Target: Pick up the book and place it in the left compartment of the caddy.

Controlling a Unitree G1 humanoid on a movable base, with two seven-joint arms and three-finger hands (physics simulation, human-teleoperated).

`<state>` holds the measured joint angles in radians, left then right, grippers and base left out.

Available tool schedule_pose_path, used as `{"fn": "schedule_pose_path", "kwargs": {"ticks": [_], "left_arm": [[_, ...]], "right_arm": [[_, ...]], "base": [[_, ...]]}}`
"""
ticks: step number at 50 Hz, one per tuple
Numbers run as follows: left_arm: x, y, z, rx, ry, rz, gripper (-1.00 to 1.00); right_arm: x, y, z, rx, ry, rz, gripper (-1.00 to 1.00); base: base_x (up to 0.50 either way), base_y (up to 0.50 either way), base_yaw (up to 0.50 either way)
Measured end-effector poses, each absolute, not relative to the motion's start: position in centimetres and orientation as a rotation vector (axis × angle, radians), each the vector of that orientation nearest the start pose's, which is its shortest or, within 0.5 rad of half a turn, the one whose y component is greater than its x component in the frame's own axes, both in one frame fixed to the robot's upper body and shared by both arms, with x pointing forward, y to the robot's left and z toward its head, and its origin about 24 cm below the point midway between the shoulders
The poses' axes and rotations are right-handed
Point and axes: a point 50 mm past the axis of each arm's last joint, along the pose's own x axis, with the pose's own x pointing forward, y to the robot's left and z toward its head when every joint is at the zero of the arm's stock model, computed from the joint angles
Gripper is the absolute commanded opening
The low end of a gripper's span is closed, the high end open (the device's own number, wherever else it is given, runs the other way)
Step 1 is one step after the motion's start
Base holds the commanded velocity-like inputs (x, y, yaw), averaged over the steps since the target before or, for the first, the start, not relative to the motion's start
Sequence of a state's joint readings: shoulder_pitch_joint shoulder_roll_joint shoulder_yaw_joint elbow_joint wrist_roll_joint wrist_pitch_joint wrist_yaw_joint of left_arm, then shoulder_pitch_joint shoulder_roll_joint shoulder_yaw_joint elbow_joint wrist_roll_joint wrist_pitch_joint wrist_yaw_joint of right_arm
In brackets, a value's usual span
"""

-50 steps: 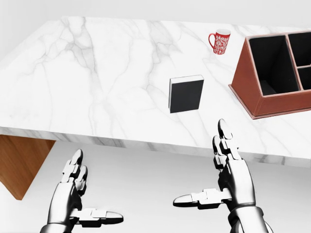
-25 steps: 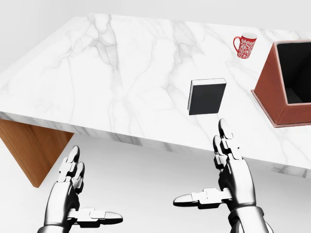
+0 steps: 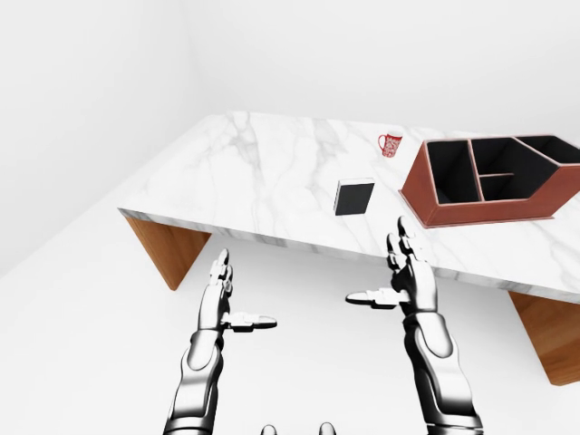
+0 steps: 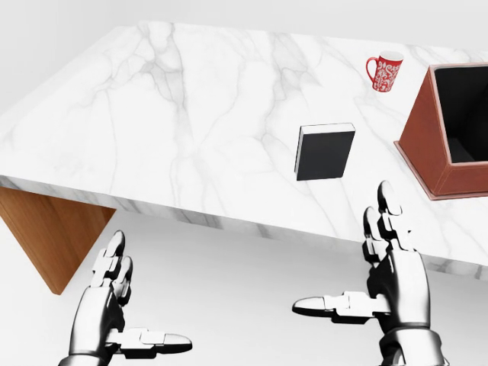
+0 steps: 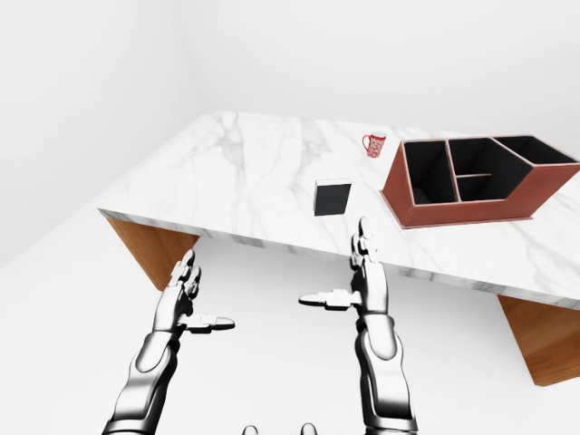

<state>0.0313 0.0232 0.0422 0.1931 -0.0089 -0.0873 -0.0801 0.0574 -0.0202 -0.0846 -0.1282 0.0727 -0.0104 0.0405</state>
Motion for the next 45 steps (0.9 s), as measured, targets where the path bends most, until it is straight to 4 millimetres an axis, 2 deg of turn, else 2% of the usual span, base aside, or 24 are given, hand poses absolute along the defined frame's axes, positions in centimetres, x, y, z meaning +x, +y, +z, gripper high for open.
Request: {"fn": "schedule_pose_path", "kwargs": {"ticks": [13,20,26,45], "left_arm": [[24.0,16.3,-0.3,0.005,0.141,-0.028,1.00],[23.9,16.3,-0.3,0.009,0.141,-0.028,1.00],[23.8,16.3,-0.2,0.013,0.136,-0.025,1.00],[24.0,16.5,-0.6,0.033,0.156,-0.008,1.00]], "right_arm": [[21.8,-20.3,9.0,0.070,-0.165,-0.134,1.00],[19.7,-22.4,12.0,0.050,-0.302,-0.184,1.00],[17.7,-24.0,13.7,0.018,-0.378,-0.216,1.00],[12.6,-28.1,16.0,-0.074,-0.480,-0.325,1.00]], "base": [[0.00,0.00,0.00],[0.00,0.00,0.00],[0.00,0.00,0.00],[0.00,0.00,0.00]]}}
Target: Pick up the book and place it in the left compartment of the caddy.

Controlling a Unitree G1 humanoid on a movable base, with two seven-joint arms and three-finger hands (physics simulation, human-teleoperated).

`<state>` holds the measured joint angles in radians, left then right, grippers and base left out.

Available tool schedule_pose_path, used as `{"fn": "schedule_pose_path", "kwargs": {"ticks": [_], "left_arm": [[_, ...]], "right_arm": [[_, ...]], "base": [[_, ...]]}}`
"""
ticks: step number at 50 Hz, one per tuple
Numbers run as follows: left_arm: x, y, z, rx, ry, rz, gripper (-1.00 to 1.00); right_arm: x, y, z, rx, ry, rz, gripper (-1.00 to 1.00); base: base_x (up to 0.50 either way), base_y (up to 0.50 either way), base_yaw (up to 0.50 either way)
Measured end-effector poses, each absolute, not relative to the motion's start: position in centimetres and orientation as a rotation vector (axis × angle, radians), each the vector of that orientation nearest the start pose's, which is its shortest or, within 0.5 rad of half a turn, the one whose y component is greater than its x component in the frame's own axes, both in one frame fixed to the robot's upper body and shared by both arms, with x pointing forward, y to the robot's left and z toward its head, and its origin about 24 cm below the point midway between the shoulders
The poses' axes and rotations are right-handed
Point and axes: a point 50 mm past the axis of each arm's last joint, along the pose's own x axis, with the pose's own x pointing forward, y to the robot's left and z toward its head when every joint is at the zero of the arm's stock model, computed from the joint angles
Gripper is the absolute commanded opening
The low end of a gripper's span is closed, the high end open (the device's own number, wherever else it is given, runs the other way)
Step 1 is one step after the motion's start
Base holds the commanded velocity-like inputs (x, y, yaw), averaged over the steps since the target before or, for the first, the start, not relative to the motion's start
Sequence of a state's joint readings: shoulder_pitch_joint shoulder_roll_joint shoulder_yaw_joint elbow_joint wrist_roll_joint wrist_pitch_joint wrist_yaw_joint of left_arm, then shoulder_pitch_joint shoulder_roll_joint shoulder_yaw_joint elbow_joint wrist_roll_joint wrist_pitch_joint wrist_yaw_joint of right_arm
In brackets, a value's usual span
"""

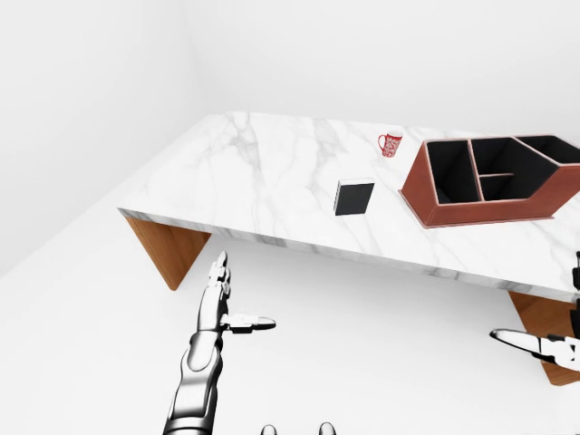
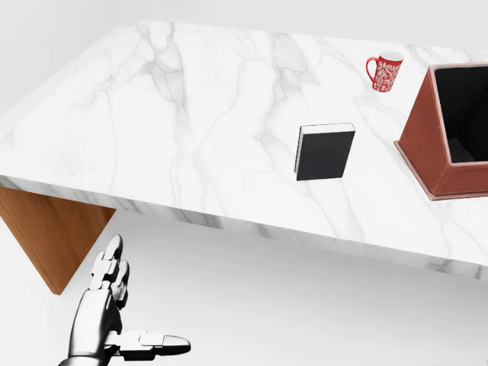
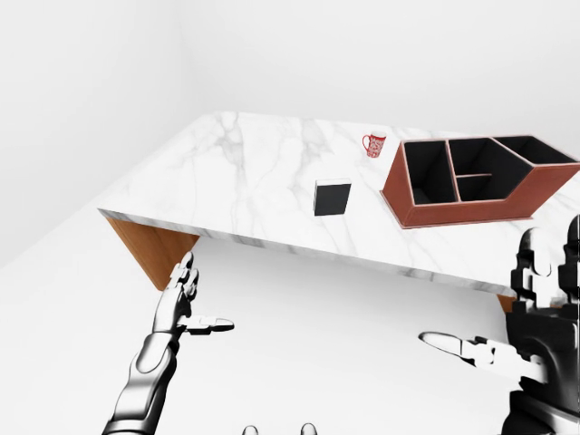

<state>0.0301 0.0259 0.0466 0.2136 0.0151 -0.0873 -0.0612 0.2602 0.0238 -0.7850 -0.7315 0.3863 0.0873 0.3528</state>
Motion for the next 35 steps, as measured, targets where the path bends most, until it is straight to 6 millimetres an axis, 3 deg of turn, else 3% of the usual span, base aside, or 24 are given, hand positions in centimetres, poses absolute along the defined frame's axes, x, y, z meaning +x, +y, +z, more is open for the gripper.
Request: {"fn": "schedule_pose_path", "kwargs": {"ticks": [22,35], "left_arm": [[23.9,16.4,-0.7,0.049,0.159,-0.003,1.00],[23.9,16.5,-0.7,0.042,0.158,-0.004,1.00]], "right_arm": [[8.2,-33.6,15.9,-0.057,-0.499,-0.503,1.00],[4.3,-37.4,17.5,-0.077,-0.564,-0.641,1.00]], "base": [[0.00,0.00,0.00],[0.00,0.00,0.00]]}}
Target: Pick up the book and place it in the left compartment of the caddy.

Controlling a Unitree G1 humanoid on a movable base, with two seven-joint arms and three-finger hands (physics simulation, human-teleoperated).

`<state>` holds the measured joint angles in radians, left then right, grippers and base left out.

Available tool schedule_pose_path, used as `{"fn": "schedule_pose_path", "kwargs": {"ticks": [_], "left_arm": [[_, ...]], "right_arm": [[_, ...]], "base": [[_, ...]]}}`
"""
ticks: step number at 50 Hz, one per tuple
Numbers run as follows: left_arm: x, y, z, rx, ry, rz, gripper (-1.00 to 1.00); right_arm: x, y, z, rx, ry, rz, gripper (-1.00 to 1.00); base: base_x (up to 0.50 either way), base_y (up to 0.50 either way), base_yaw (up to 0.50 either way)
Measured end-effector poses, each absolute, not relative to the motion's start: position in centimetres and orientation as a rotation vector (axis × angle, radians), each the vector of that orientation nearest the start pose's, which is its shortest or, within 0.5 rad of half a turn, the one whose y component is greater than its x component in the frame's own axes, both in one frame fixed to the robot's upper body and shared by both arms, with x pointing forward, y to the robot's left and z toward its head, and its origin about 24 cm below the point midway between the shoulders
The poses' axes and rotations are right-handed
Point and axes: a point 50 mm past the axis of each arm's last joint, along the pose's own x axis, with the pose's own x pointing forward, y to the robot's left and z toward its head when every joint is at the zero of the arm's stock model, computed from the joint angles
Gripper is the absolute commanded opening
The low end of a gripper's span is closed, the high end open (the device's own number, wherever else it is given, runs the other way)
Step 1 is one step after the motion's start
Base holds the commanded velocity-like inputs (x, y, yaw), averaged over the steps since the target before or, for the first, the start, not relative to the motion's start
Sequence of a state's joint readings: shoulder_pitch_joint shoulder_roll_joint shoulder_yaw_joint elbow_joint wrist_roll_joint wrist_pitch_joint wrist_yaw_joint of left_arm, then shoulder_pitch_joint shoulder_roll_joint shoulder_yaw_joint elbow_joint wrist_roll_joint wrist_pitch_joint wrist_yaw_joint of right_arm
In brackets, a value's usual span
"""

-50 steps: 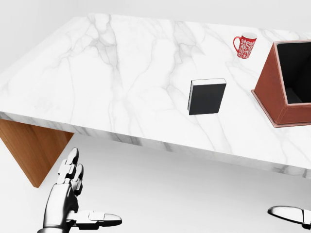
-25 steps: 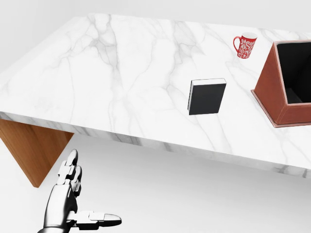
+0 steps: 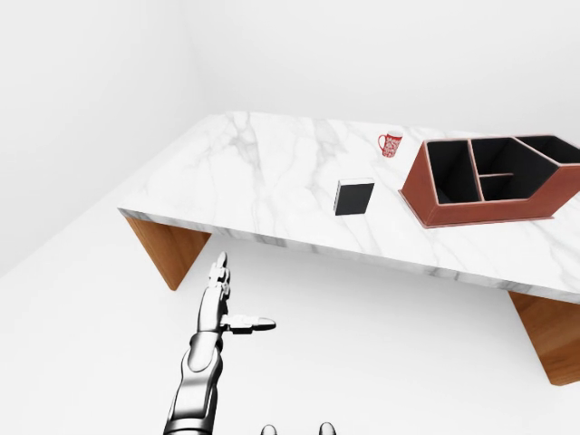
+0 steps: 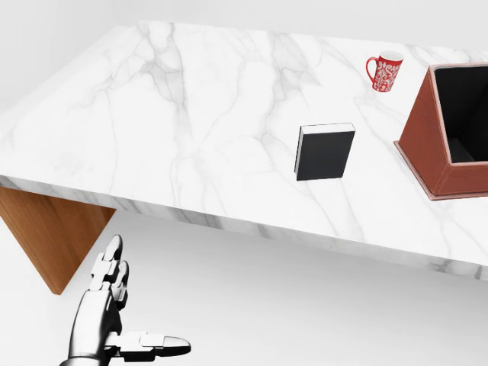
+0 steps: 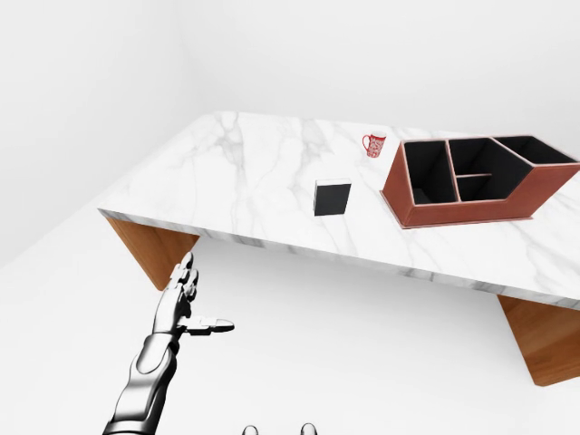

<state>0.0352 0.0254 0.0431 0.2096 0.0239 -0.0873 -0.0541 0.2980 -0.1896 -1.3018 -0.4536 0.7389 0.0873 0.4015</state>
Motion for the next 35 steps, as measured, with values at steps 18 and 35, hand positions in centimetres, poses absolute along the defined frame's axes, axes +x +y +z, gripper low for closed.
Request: {"fn": "schedule_pose_path", "kwargs": {"ticks": [18,35], "left_arm": [[23.7,16.4,-0.4,0.049,0.144,-0.003,1.00],[23.8,16.4,-0.6,0.057,0.155,-0.002,1.00]], "right_arm": [[0.7,-40.5,18.3,-0.094,-0.581,-0.745,1.00],[0.1,-41.5,17.6,-0.086,-0.538,-0.784,1.00]], "base": [[0.00,0.00,0.00],[0.00,0.00,0.00]]}}
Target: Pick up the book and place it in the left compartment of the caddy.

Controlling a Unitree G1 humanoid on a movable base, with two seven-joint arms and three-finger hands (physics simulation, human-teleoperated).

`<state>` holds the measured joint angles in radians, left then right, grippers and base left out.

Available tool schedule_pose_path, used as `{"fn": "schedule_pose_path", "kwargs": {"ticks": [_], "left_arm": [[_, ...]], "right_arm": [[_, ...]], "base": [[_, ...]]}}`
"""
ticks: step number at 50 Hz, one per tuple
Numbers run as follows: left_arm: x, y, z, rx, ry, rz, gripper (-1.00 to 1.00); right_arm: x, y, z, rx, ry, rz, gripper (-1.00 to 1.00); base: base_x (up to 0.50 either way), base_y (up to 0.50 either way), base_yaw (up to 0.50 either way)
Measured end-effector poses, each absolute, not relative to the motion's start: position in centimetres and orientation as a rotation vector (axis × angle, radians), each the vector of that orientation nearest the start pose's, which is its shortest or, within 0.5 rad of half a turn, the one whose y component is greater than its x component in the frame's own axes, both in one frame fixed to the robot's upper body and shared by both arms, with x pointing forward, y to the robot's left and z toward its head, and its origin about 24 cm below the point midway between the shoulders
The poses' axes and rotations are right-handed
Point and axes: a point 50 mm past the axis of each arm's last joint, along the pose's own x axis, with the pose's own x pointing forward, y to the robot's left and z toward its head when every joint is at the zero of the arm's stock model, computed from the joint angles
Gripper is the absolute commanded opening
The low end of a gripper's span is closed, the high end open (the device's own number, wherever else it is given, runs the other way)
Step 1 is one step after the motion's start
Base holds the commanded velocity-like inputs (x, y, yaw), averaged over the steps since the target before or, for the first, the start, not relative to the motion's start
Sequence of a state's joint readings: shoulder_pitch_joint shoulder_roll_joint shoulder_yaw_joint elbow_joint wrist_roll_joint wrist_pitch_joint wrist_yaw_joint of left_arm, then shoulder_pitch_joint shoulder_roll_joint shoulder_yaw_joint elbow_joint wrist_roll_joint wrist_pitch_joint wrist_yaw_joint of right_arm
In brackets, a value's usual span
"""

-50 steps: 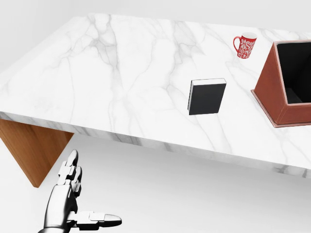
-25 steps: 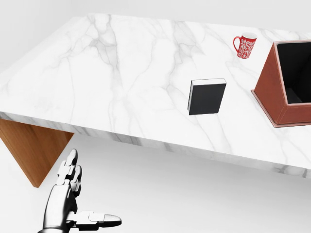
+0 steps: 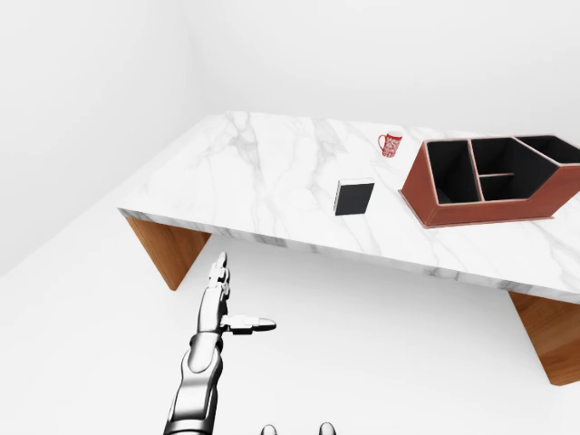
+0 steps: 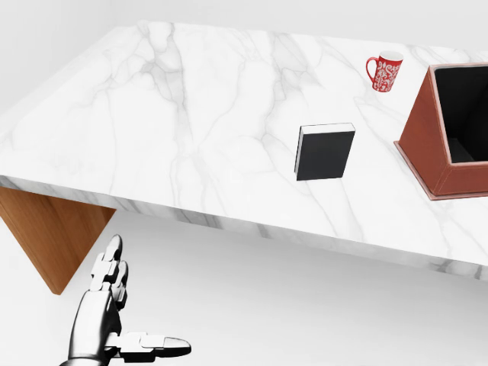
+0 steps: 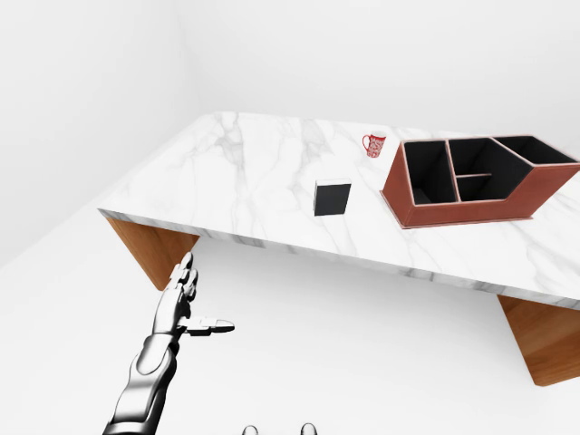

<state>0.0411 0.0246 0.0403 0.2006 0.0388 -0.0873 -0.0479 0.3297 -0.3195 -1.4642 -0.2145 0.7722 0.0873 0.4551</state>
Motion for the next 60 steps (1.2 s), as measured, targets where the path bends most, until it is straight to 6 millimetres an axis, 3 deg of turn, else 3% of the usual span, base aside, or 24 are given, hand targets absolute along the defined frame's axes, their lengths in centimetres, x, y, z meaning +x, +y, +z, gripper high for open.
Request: {"fn": "schedule_pose_path", "kwargs": {"ticks": [34,60], "left_arm": [[23.7,16.5,-0.6,0.062,0.155,0.004,1.00],[22.7,16.0,0.7,0.089,0.096,0.005,1.00]], "right_arm": [[0.0,-41.7,17.1,-0.080,-0.516,-0.781,1.00],[-0.1,-42.1,17.1,-0.069,-0.520,-0.776,1.00]], "base": [[0.00,0.00,0.00],[0.00,0.00,0.00]]}}
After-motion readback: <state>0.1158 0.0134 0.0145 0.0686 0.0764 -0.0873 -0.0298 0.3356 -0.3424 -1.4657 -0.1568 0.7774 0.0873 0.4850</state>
